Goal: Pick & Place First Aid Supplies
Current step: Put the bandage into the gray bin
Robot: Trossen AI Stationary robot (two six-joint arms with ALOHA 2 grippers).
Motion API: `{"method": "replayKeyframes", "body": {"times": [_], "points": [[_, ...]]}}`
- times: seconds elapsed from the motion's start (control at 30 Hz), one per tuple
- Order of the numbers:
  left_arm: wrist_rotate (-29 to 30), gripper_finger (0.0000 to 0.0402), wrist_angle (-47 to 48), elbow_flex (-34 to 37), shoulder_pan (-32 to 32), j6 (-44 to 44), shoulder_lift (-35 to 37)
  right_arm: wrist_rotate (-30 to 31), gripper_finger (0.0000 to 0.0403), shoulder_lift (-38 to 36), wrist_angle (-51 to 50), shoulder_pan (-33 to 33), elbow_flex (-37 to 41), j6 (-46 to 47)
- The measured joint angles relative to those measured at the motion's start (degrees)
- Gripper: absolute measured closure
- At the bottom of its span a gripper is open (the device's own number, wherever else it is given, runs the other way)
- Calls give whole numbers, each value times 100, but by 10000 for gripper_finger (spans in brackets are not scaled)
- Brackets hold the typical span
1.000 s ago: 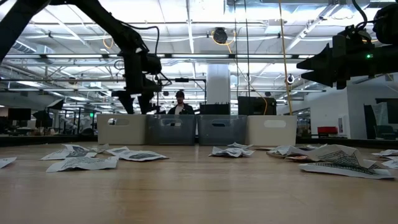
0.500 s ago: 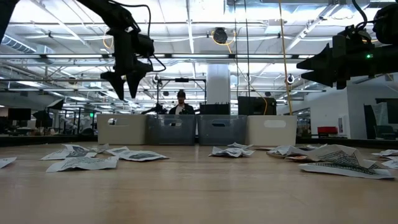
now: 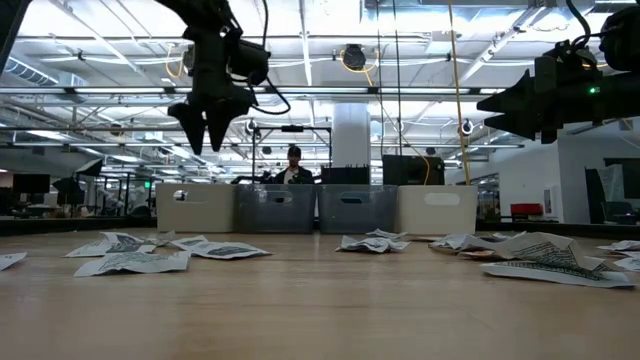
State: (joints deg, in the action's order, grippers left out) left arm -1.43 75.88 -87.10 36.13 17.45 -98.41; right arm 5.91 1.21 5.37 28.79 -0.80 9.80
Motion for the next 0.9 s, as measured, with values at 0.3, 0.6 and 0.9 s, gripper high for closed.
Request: {"method": "replayKeyframes", "body": {"times": [0.3, 0.6, 0.9], "points": [[-172, 150, -82, 707, -1193, 1094, 506, 2, 105, -2, 0, -2, -2, 0], [-531, 146, -377, 2013, -2408, 2657, 1511, 0, 105, -2, 0, -2, -2, 0], [-713, 146, -407, 2863, -3911, 4452, 2234, 0, 105, -2, 1, -1, 0, 0]]}}
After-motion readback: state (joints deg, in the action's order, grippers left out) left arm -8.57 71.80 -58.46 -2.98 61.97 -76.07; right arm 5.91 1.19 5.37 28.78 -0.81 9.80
